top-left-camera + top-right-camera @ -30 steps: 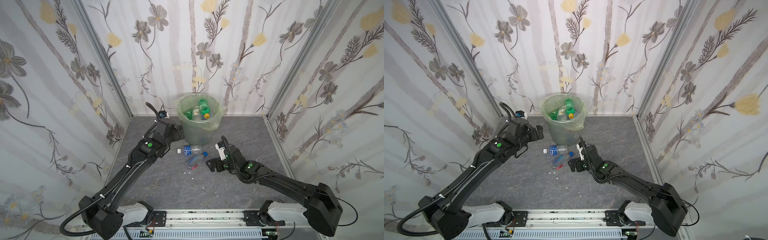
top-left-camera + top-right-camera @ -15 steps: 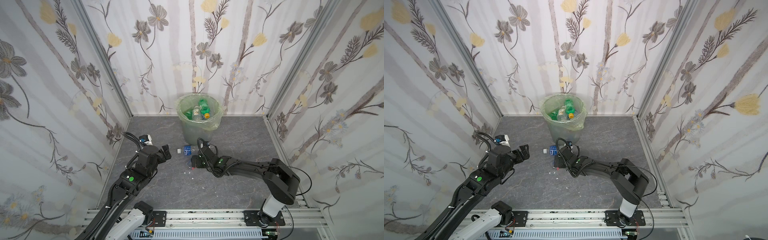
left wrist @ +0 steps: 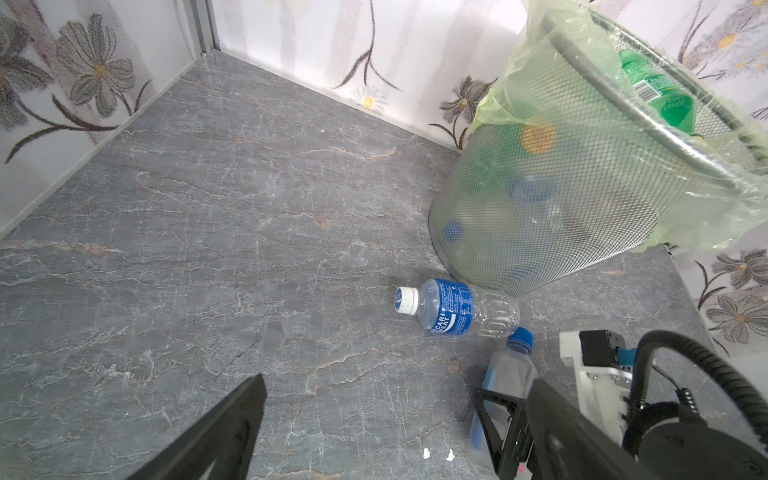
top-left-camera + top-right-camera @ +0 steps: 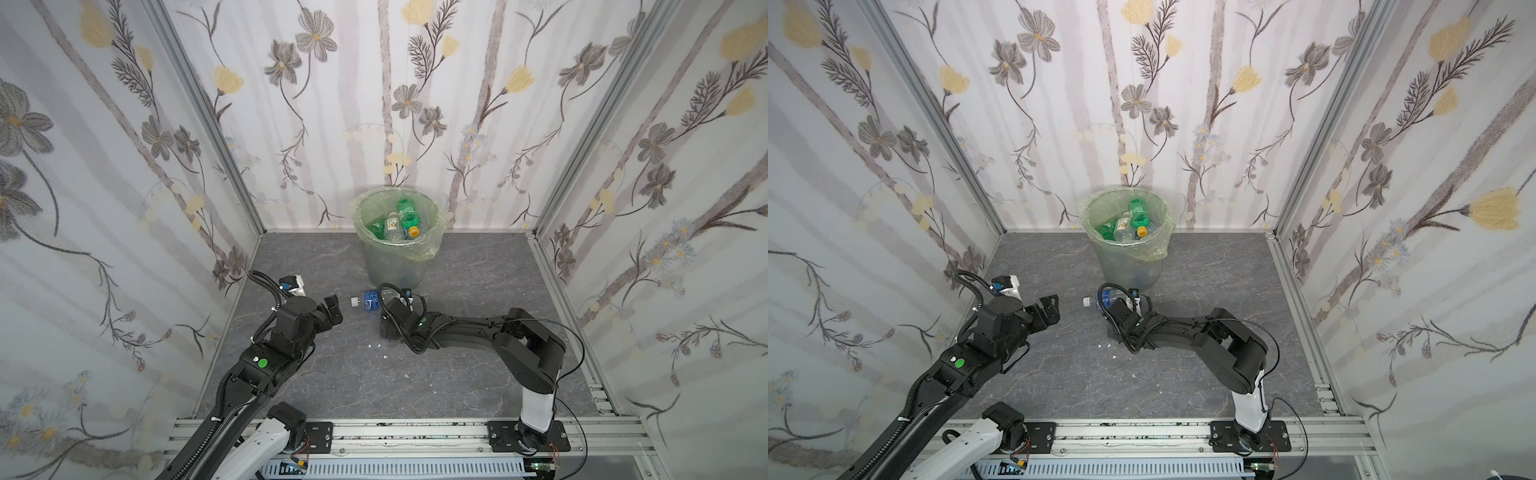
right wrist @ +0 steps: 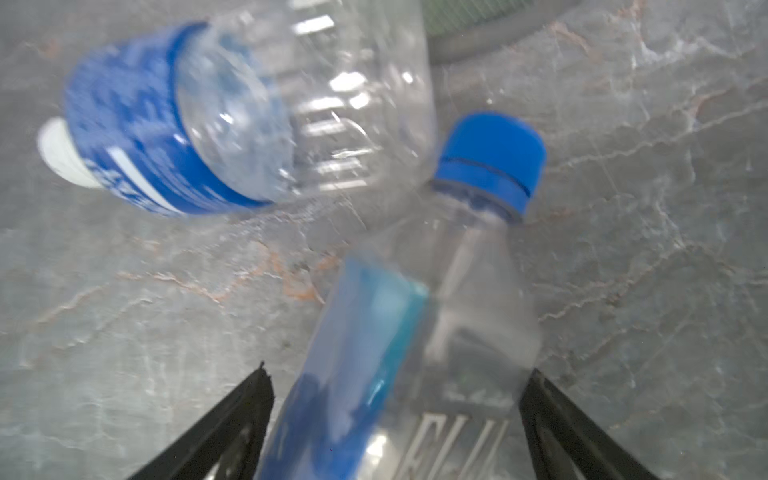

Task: Throw the plastic bottles in the bin
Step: 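Reach the right gripper to the blue-capped FIJI bottle while the left withdraws, then grasp the FIJI bottle with the right gripper and drop it into the bin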

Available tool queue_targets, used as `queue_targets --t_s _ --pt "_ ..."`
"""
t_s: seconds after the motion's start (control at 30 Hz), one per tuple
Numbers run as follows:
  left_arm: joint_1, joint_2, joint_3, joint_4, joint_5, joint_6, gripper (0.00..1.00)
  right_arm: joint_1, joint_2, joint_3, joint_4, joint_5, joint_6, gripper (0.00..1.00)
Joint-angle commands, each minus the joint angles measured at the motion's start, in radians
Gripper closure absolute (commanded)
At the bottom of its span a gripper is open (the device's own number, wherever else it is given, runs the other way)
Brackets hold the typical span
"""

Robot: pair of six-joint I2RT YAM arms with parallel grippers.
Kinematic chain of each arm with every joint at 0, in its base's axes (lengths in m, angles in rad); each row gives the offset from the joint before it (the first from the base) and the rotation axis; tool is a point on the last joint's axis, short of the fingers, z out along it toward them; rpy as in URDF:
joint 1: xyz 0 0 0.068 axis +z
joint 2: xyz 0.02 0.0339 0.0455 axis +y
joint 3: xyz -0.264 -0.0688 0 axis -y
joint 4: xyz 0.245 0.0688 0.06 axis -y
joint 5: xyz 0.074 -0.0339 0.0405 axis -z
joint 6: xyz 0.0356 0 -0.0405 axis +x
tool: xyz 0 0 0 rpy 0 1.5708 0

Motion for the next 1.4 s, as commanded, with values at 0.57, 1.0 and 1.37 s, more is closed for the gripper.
queue_targets --t_s 0.57,1.0,1.37 --pt "0.003 0.022 -0.028 0.032 0.015 -0.019 0.0 -0.003 -0.313 -0.222 0.037 0.026 -0.167 0.56" --pt "0.004 0.018 -0.044 0.035 0.05 -0.057 0.0 -0.002 -0.839 -0.331 0.131 0.035 -0.432 0.55" --pt "0.004 0.02 -0.05 0.038 0.064 -0.093 0.0 -0.026 -0.991 -0.194 0.216 0.037 -0.701 0.55"
